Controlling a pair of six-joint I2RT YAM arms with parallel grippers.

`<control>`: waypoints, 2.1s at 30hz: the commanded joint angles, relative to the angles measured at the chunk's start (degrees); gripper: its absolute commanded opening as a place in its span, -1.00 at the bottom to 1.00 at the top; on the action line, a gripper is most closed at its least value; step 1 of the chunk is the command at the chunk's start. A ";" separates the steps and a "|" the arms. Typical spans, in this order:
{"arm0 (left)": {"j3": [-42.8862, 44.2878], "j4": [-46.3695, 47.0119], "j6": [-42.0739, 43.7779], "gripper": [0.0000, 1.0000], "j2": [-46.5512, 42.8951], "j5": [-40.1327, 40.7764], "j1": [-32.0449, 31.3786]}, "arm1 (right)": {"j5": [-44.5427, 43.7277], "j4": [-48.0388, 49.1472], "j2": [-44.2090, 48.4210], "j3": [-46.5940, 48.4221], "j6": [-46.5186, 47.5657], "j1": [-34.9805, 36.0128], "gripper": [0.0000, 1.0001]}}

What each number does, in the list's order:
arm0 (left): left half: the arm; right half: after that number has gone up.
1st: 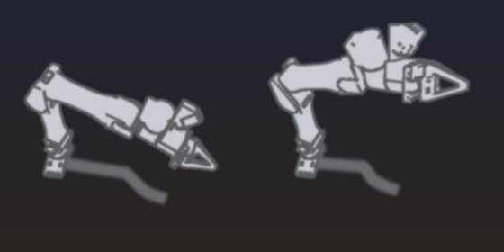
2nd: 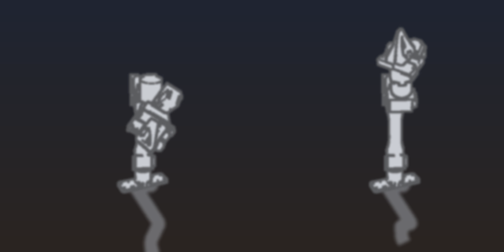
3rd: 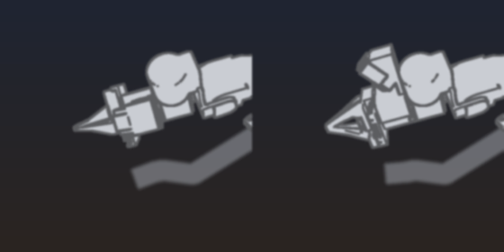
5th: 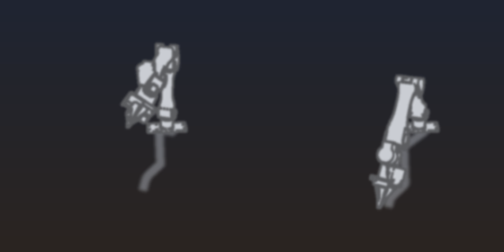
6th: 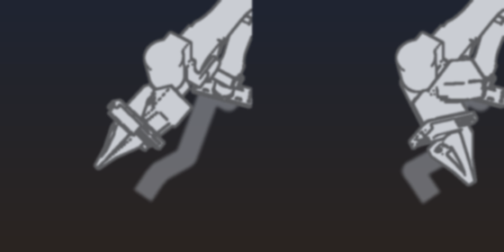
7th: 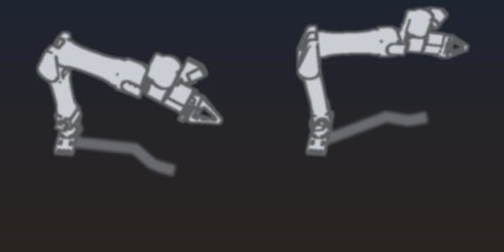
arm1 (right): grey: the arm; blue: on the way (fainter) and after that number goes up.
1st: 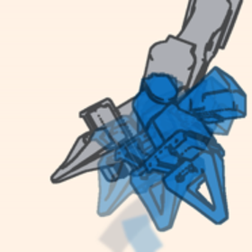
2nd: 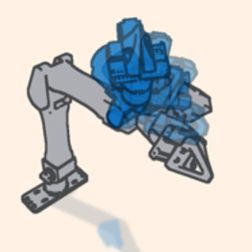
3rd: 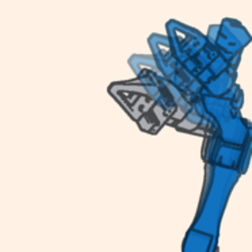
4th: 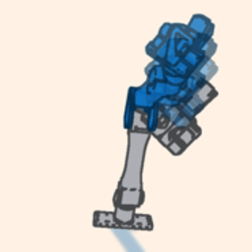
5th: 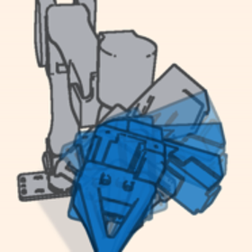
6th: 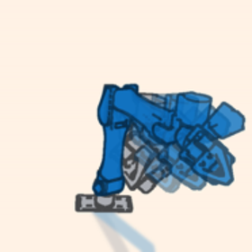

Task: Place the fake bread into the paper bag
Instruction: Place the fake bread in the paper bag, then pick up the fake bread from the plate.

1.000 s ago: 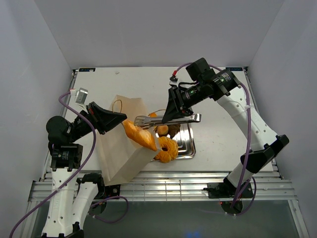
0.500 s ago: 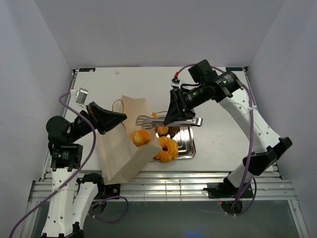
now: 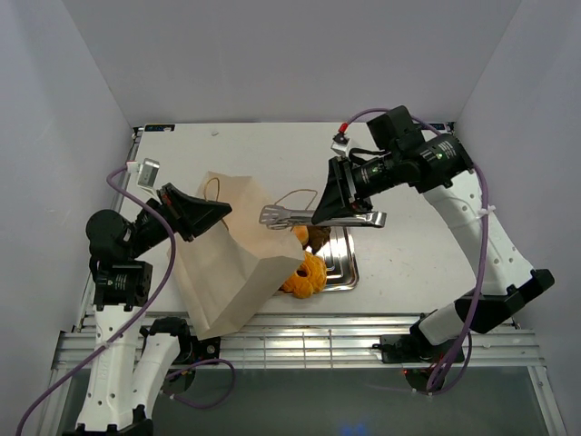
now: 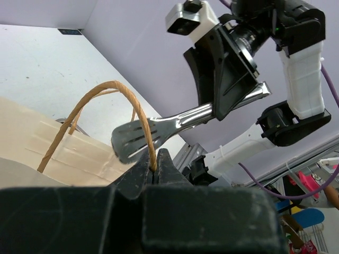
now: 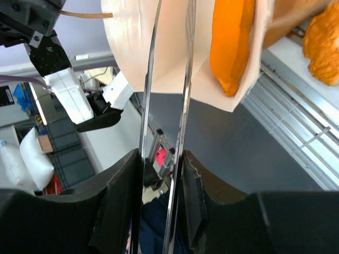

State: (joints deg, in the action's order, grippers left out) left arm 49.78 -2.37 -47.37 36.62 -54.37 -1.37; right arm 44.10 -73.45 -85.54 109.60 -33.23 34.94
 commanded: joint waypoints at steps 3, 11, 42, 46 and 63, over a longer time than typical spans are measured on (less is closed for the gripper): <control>4.79 3.94 0.27 -1.00 4.85 2.34 -0.22 | -0.42 4.10 7.22 0.27 -0.17 -6.89 -0.16; 18.67 3.16 5.62 -1.00 19.88 -2.49 -0.22 | 3.71 19.71 14.42 -12.56 0.46 -20.51 -0.20; 8.60 -2.71 7.81 -1.00 30.64 -9.02 24.83 | 0.11 40.58 16.63 -36.21 5.20 -24.83 -0.19; 7.09 -10.45 12.39 -1.00 26.84 -1.54 24.83 | 1.69 41.98 17.33 -39.01 5.20 -24.74 -0.19; 7.35 -14.94 12.39 -1.00 17.61 16.39 24.92 | -9.64 38.91 22.52 -53.60 11.61 -24.74 -0.17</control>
State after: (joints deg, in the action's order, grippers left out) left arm 55.59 -15.29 -35.38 55.70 -43.33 23.73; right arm 37.10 -34.54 -64.97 57.69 -23.86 10.24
